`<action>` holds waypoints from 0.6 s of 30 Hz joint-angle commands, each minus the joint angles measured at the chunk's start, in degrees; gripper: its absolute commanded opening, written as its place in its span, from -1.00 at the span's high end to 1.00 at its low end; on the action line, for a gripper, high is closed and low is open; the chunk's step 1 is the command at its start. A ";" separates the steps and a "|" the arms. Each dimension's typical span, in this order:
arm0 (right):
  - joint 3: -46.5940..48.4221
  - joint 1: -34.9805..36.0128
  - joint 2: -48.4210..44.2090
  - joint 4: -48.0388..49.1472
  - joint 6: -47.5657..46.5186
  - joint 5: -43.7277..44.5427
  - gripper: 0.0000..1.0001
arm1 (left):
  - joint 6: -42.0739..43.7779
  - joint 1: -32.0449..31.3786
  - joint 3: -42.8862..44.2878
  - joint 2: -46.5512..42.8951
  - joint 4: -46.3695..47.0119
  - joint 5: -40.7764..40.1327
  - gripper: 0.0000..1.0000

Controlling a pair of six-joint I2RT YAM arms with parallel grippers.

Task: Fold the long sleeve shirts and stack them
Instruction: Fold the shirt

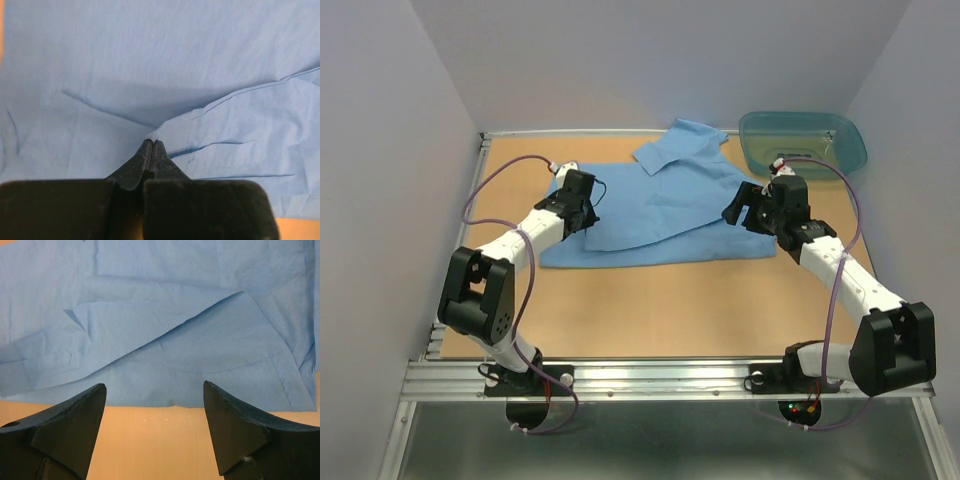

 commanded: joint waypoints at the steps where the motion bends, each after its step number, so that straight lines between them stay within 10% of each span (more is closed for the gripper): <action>1: -0.67 -0.45 -0.86 2.87 -0.91 0.40 -0.67 | 7.46 -0.04 5.74 0.64 -1.55 -6.78 1.00; 18: -0.40 -0.45 -0.77 2.78 -0.91 0.31 -0.67 | 11.15 0.05 8.82 2.75 -8.75 -10.56 1.00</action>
